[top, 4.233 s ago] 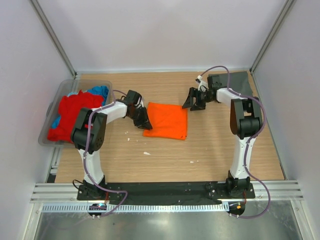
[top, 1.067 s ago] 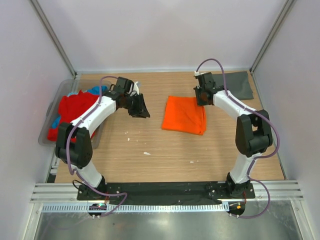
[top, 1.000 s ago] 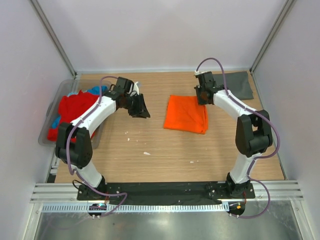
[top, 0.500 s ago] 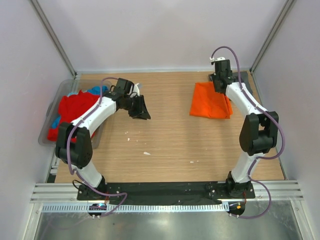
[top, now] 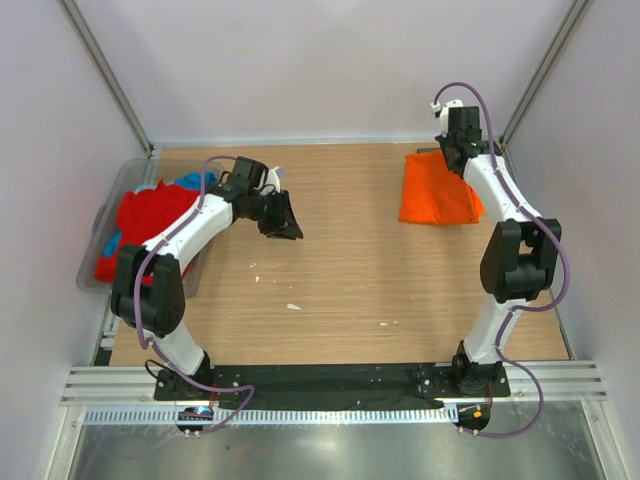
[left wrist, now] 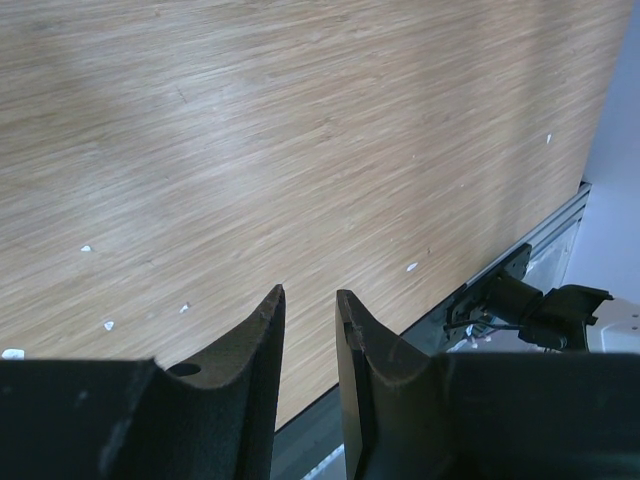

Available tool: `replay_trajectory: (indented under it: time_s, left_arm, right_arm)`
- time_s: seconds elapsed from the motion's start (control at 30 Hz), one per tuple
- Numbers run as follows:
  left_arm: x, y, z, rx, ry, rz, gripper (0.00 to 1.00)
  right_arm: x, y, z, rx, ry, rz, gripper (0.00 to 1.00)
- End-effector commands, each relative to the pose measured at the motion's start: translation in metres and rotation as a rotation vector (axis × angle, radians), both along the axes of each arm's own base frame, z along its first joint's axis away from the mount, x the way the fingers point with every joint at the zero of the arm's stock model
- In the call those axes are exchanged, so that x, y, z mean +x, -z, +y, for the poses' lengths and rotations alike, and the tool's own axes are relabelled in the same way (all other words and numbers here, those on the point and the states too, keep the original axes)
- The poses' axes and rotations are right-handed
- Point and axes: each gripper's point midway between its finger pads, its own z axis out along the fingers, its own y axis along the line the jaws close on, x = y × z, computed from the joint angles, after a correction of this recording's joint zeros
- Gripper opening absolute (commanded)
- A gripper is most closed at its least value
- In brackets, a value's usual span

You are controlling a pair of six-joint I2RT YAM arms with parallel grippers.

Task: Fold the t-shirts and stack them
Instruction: Neatly place the folded tshirt to the corner

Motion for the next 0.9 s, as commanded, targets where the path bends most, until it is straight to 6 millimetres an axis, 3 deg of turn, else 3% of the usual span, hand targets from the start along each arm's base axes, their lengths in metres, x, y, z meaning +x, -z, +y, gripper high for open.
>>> replay_trajectory:
  time_s: [0.0, 0.17, 0.2, 0.37, 0.87]
  left_arm:
    - [0.002, -0.012, -0.003, -0.042, 0.016, -0.037, 0.28]
    - [0.003, -0.012, -0.003, -0.047, 0.016, -0.036, 0.28]
    - [0.002, -0.012, -0.003, -0.046, 0.016, -0.034, 0.28]
    - [0.003, -0.011, -0.001, -0.043, 0.012, -0.036, 0.28]
    - [0.006, -0.012, -0.001, -0.065, 0.005, -0.024, 0.28]
  right_arm:
    - [0.017, -0.050, -0.015, -0.022, -0.008, -0.135, 0.01]
    - [0.028, -0.062, -0.015, -0.017, -0.054, -0.200, 0.01]
    - [0.029, -0.062, -0.031, -0.007, -0.040, -0.202, 0.01]
    - [0.043, -0.067, -0.048, -0.005, -0.033, -0.224, 0.01]
    - [0.058, -0.078, -0.054, 0.016, -0.059, -0.314, 0.01]
